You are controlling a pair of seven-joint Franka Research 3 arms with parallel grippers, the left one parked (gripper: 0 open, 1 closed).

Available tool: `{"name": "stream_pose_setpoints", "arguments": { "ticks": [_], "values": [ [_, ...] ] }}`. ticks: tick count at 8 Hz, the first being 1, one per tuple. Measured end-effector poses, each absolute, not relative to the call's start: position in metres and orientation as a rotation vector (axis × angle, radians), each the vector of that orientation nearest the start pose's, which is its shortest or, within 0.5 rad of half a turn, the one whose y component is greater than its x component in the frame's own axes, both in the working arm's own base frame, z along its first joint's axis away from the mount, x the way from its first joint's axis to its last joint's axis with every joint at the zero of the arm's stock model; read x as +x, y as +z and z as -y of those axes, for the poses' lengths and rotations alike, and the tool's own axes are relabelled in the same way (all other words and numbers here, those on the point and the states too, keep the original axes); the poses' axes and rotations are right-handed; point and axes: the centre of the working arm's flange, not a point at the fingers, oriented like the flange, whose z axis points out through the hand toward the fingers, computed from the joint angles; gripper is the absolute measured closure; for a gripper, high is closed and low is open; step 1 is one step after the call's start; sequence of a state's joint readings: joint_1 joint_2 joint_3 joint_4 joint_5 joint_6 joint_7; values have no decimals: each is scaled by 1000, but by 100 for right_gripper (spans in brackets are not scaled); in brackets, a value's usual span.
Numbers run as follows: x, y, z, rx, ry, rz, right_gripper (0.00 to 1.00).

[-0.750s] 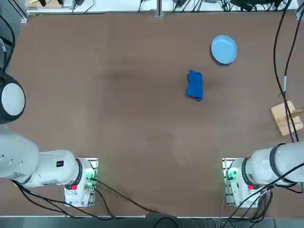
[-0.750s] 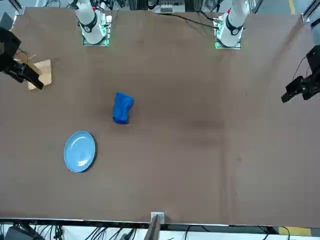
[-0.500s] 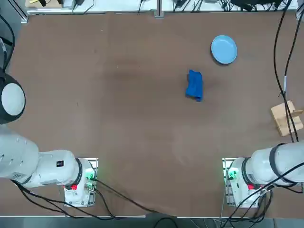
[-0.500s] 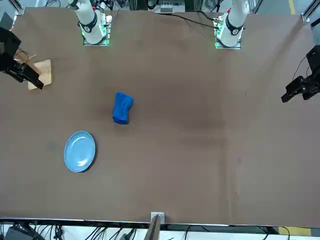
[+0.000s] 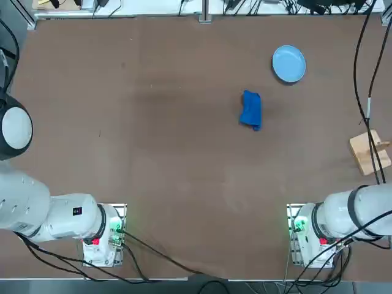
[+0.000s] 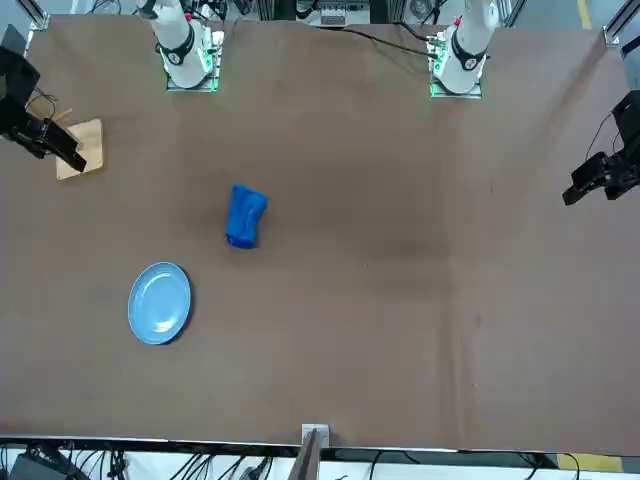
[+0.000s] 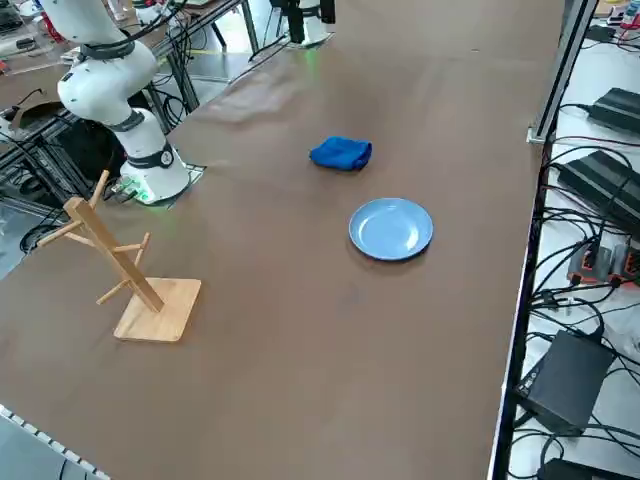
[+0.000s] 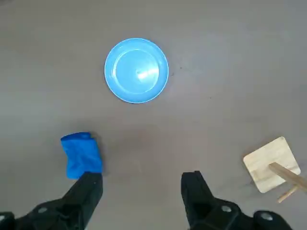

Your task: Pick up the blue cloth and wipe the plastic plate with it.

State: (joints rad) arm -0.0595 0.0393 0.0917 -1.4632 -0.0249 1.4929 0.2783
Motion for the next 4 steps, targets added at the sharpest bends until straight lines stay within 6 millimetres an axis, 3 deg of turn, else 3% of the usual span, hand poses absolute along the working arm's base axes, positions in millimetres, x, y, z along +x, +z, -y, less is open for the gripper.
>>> {"name": "stream_pose_setpoints", "arguments": {
  "ticks": [4],
  "values": [
    [570,619,-56,-3153,85,-314,0]
  ]
}}
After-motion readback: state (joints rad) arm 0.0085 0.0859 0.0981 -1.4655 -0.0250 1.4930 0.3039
